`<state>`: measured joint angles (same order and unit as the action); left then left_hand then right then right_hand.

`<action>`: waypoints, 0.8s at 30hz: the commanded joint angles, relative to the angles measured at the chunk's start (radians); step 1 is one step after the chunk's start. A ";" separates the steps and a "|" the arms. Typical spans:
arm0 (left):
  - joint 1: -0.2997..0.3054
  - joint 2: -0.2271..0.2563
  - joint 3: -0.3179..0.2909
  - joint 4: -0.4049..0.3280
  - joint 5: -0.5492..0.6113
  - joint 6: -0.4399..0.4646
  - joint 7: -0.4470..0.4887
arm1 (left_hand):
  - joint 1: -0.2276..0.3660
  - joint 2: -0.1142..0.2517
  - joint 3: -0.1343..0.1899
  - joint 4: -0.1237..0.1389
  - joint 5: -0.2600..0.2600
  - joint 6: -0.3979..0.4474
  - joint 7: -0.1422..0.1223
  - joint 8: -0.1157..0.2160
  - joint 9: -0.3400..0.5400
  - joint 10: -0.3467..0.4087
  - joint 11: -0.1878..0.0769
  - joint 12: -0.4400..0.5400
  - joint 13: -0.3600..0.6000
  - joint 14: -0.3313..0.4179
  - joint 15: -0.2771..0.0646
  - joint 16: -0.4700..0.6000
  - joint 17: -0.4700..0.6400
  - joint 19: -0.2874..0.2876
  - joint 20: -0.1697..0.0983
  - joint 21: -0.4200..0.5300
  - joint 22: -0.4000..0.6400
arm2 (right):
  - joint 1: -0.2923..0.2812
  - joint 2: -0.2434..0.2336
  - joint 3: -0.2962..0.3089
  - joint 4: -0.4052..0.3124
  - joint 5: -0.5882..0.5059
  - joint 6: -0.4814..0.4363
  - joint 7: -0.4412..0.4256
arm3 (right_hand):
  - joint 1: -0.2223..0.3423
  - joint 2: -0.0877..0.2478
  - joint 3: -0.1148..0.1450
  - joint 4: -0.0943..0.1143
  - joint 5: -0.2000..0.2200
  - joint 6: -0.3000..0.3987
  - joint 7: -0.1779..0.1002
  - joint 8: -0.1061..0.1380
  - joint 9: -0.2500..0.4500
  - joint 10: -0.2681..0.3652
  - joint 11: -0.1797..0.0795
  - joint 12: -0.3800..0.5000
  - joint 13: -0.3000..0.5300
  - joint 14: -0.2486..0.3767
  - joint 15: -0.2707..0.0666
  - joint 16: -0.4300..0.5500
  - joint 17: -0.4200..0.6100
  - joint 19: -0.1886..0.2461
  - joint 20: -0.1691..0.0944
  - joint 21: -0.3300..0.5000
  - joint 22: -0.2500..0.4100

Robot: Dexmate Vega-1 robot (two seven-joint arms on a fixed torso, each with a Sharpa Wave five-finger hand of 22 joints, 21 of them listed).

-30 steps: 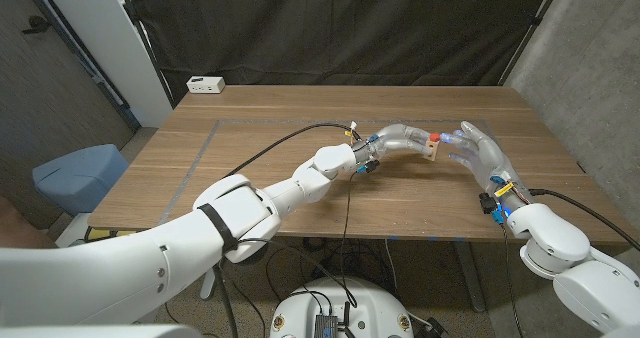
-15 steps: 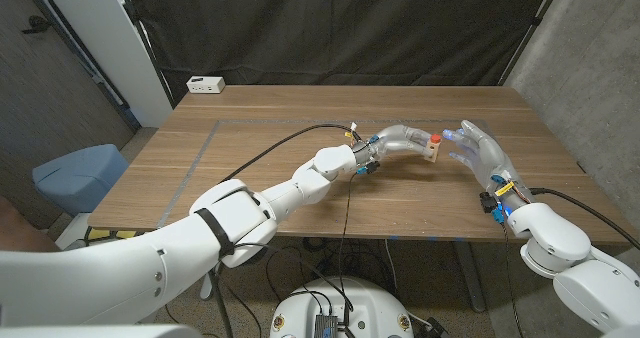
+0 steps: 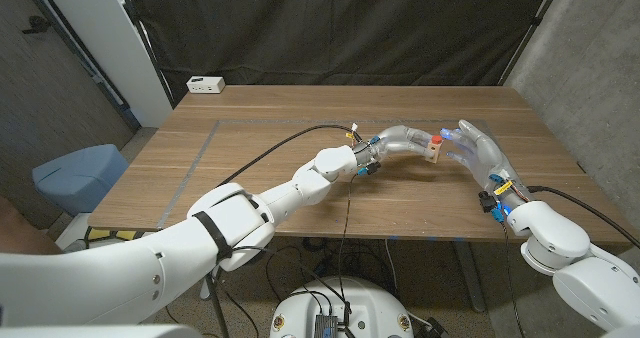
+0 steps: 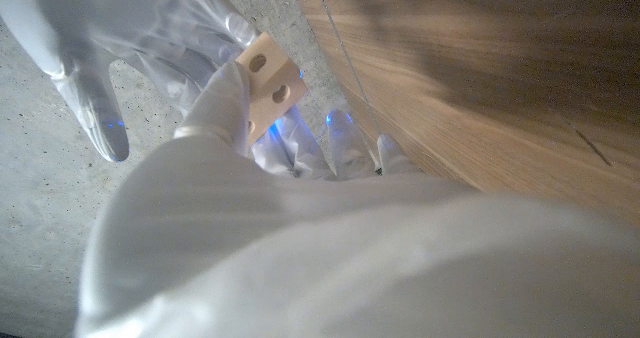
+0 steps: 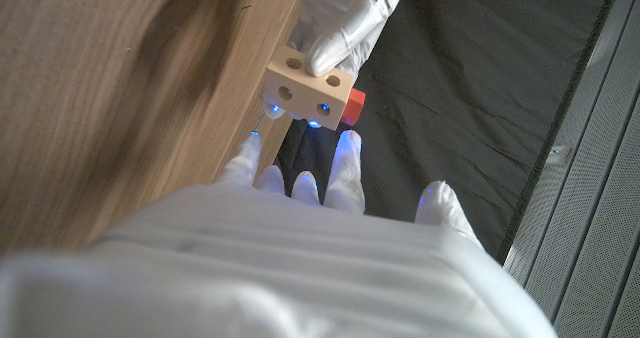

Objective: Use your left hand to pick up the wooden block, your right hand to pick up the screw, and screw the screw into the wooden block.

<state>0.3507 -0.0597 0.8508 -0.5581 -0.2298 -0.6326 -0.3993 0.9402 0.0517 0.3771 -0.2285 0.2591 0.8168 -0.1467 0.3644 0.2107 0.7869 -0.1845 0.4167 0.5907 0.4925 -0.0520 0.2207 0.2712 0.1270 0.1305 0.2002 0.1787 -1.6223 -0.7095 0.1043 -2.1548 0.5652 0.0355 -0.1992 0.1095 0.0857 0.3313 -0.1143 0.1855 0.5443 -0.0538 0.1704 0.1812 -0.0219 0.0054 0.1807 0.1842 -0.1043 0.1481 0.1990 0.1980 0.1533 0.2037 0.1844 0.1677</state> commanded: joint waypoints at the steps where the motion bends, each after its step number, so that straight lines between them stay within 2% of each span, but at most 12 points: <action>1: 0.004 0.001 0.004 -0.013 0.006 0.010 0.011 | -0.081 0.089 0.079 0.076 0.007 0.080 0.028 0.009 0.006 0.009 0.000 0.038 0.002 0.007 -0.052 0.005 0.004 0.008 0.002 0.006 0.004 | 0.003 -0.010 0.000 0.016 0.011 0.011 0.022 | -0.002 -0.004 -0.002 0.002 0.003 0.012 0.007 0.010 0.003 -0.009 0.004 -0.001 0.001 -0.004 0.002 -0.002 0.002 -0.006 0.005 -0.002 0.003; 15: 0.000 -0.006 0.006 -0.004 0.007 0.011 0.015 | -0.080 0.090 0.079 0.076 0.007 0.078 0.030 0.009 0.006 0.007 0.002 0.039 0.004 0.007 -0.050 0.005 0.005 0.008 0.002 0.006 0.004 | 0.005 -0.013 0.001 0.025 0.021 0.016 0.031 | -0.003 -0.002 -0.003 0.002 0.004 0.058 0.021 0.028 0.004 -0.003 -0.002 0.006 0.001 -0.006 0.002 0.000 0.002 -0.007 0.005 0.001 0.003; 24: -0.021 -0.031 0.005 0.053 0.004 -0.005 0.009 | -0.080 0.089 0.079 0.075 0.007 0.081 0.030 0.010 0.006 0.009 0.001 0.039 0.004 0.007 -0.052 0.005 0.005 0.008 0.002 0.006 0.004 | 0.010 -0.017 0.002 0.028 0.029 0.010 0.031 | -0.002 -0.001 -0.002 0.002 0.004 0.082 0.026 0.035 0.005 0.002 -0.006 0.009 0.001 -0.005 0.001 0.001 0.001 -0.006 0.005 0.002 0.003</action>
<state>0.3480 -0.0704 0.8557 -0.5508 -0.2234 -0.6237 -0.3864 0.9400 0.0515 0.3771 -0.2285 0.2584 0.8168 -0.1467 0.3644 0.2107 0.7854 -0.1865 0.4167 0.5907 0.4925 -0.0520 0.2208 0.2713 0.1270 0.1305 0.2002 0.1787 -1.6171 -0.7226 0.1044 -2.1307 0.5849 0.0497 -0.1710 0.1096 0.0858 0.3313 -0.1144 0.1855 0.6130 -0.0287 0.1966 0.1839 -0.0218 0.0054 0.1852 0.1814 -0.1041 0.1481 0.1990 0.1979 0.1500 0.2072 0.1844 0.1702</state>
